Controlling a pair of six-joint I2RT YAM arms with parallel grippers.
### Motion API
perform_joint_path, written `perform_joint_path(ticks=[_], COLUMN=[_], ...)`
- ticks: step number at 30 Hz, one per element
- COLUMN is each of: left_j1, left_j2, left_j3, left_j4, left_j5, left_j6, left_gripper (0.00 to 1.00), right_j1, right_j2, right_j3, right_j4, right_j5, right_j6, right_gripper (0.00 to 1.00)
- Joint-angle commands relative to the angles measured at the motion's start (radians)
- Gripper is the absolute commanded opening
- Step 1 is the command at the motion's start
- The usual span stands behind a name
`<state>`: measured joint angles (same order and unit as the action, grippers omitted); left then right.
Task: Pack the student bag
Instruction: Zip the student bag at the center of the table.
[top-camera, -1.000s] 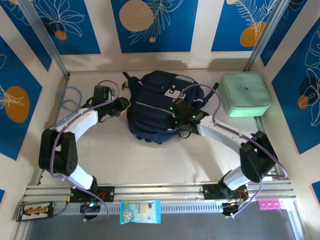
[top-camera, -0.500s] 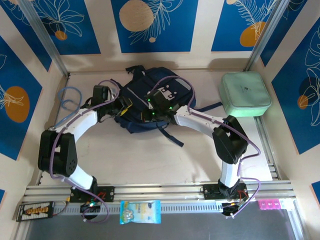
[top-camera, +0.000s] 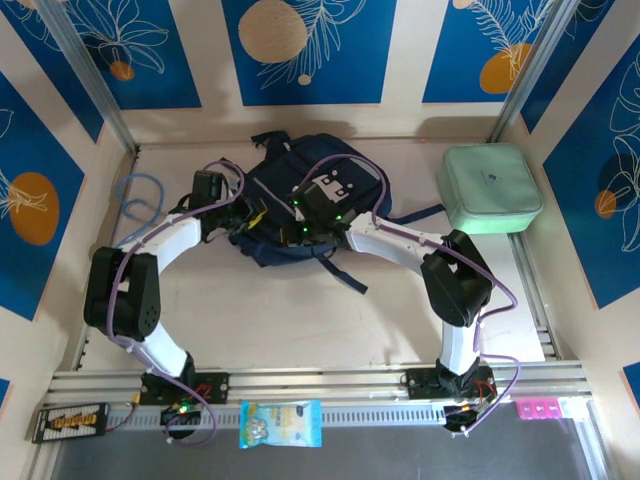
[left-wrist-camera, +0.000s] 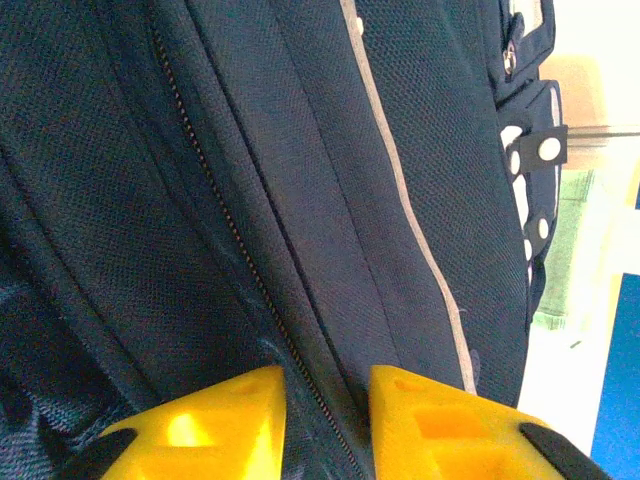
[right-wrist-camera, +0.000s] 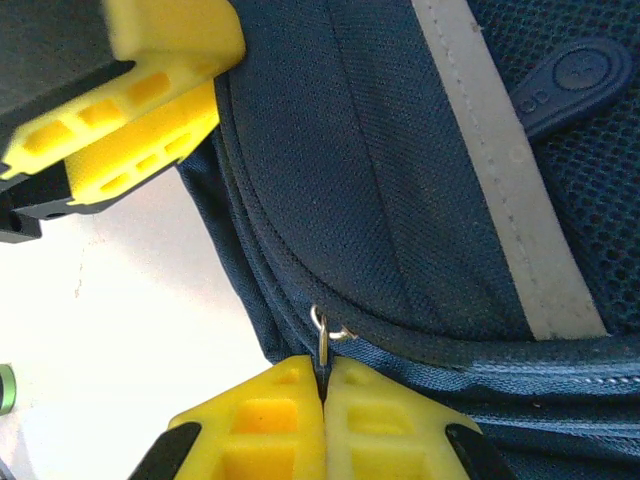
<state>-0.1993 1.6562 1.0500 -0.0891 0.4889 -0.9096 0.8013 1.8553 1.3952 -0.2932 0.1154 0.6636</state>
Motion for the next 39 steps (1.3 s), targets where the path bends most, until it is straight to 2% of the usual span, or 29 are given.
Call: perform_joint_path(ticks=[1, 9, 14, 17, 23, 31, 39], left_j1=[-0.01, -0.019, -0.021, -0.019, -0.018, -0.02, -0.086], left_j2=[0.023, 0.076, 0.08, 0.064, 0.051, 0.056, 0.059], left_j3=[0.036, 0.06, 0.069, 0.083, 0.088, 0.088, 0.087], left_j4=[0.006, 0.012, -0.002, -0.034, -0.059, -0.125, -0.225], left_j5=[-0.006, 0.028, 0.018, -0.001, -0.007, 0.048, 0.146], left_j6=[0.016, 0.018, 0.036, 0.064, 0.093, 0.181, 0.274], left_gripper=[0.23, 0.27, 0.05, 0.0, 0.0, 0.0, 0.0], right_j1=[0.023, 0.015, 0.009, -0.006, -0.091, -0.194, -0.256], right_j2=[-0.015, -0.063, -0.083, -0.121, -0.208, -0.138, -0.131], right_j3=[0.013, -0.053, -0.069, -0.13, -0.239, -0.091, -0.049], right_j4=[0.017, 0.021, -0.005, -0.019, -0.063, -0.251, -0.231], right_j5=[-0.04, -0.034, -0.02, 0.019, 0.084, 0.203, 0.202], right_j6=[-0.013, -0.036, -0.045, -0.048, -0.064, -0.022, -0.041], right_gripper=[0.0, 0.0, 0.0, 0.0, 0.0, 0.0, 0.0])
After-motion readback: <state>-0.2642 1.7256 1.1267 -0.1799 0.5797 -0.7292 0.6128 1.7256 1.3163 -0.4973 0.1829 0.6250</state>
